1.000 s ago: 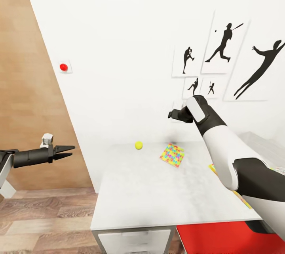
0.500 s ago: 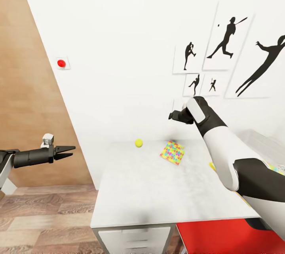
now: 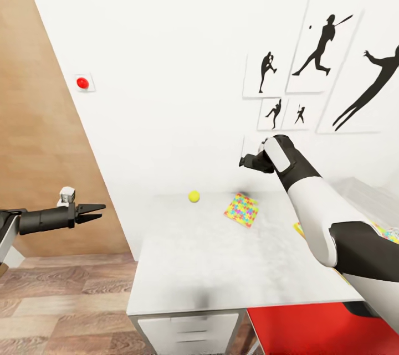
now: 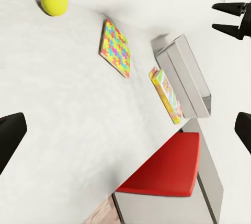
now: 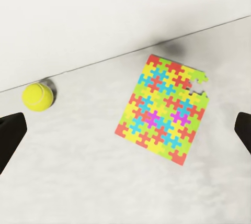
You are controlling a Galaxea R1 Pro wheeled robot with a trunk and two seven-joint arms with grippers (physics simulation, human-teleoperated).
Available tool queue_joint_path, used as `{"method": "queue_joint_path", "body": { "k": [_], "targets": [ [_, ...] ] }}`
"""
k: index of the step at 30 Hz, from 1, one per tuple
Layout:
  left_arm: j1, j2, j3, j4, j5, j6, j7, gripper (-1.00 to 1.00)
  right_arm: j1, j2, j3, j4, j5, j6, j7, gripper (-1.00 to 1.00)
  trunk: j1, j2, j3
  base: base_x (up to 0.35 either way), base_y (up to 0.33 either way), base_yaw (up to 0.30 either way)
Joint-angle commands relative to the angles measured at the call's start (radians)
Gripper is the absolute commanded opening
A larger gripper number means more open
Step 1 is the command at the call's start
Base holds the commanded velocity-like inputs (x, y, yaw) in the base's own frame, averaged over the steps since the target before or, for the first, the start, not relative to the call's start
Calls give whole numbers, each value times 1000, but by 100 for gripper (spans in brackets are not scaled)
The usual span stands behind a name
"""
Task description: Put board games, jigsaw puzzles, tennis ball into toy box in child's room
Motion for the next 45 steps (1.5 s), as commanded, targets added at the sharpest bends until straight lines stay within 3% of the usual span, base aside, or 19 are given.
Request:
{"method": "queue_joint_path", "body": {
  "k": [1,28,35,45],
  "targets": [
    [-1,0,0,0,2,9,-2,100,-1,0,4,-1,-10,1,-10,100,1,-2,-4,0,0,0],
    [0,3,8,0,2,7,-2,100,-1,0,11,-5,-9,-7,-9,100,1,-2,-49,0,0,0],
    [-1,23,9,0,6,7,-3,100,-1,0,11,-7,-9,-16,-9,100,1,-2,-60,0,0,0],
    [-1,29,9,0,7,7,-3,100,-1,1,14,-8,-10,-55,-9,100,1,-2,-77,0,0,0]
  ]
}}
